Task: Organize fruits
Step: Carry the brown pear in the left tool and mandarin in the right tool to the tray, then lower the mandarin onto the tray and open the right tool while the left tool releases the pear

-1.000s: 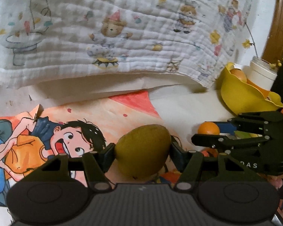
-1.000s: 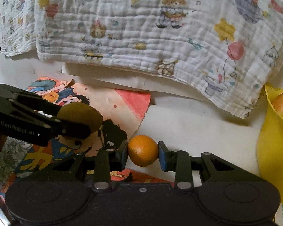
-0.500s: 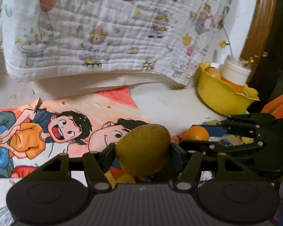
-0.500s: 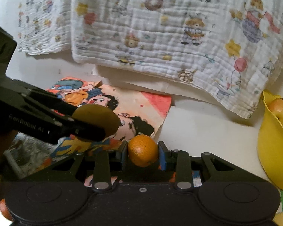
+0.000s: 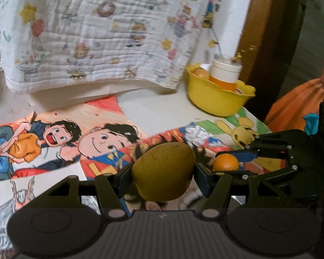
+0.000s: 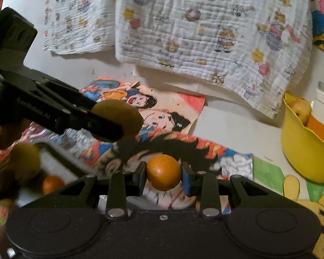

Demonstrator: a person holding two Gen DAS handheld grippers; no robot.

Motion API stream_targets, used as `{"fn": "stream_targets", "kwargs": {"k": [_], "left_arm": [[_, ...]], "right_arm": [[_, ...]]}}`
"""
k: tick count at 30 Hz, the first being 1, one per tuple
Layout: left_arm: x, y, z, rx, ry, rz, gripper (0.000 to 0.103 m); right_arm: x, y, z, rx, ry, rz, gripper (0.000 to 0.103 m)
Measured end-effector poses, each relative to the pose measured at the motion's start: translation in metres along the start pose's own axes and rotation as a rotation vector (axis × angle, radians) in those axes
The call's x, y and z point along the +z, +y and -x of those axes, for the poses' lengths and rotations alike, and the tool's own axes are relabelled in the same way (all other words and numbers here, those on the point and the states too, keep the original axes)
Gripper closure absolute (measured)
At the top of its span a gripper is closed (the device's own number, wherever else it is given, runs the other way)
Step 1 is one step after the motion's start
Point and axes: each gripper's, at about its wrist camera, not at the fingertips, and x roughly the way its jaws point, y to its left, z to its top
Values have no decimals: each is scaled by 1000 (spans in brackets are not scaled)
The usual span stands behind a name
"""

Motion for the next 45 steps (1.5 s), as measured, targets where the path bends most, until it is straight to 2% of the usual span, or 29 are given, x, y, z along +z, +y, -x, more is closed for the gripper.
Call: {"fn": "stream_targets", "kwargs": {"k": [8,17,28,35,45], "left_arm": [[-29,-21,34,-41,3,-8,38],[-55,-38,62,-44,28,-10,38],[-68,-43,68,11,103,4,38],[-74,-44,67,19,154,-7,38],[-73,-50,72,42,168,-26,38]], "right_arm": [[-26,17,38,14,27,28,68],[-39,27,48,34,38,46,68],[-41,28,45,38,41,51,68],[-43,28,45,42,54,72,68],[-45,29,45,39,64,88,68]]}}
